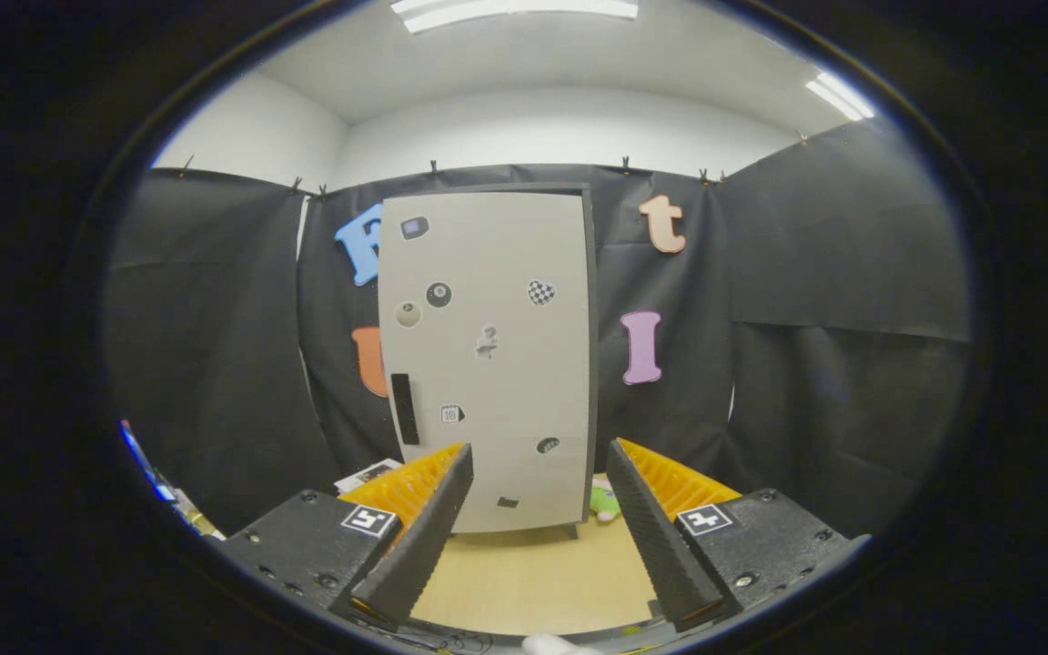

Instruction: Open the shoe cabinet door, grab the shoes and put them into the shoe cabinet, then close the shoe cabinet door.

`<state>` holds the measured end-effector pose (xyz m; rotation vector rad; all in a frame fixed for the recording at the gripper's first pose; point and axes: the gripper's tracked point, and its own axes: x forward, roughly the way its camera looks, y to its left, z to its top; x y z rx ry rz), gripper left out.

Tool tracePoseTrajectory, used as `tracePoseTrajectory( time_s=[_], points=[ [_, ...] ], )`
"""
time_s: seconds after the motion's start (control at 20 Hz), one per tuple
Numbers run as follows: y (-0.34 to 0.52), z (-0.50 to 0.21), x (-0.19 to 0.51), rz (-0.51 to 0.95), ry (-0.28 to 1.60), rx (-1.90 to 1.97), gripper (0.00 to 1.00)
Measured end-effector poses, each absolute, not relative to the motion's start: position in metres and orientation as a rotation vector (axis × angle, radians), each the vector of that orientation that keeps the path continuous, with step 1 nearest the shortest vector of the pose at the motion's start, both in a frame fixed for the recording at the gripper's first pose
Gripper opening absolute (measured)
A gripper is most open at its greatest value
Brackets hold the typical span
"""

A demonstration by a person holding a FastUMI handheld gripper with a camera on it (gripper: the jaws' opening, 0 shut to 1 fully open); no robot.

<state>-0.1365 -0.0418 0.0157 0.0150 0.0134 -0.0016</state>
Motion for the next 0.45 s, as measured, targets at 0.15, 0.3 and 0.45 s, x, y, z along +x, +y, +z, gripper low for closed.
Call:
tracePoseTrajectory(
  time_s=[0.15, 0.3, 0.45],
  points=[
    [-0.0408, 0.0135, -0.1398, 0.006, 0.014, 0.017, 0.97],
    [-0.043, 0.0132, -0.1409, 0.006, 0.012, 0.015, 0.97],
    [-0.0421, 0.0102, -0.1415, 0.009, 0.017, 0.017, 0.97]
  ],
)
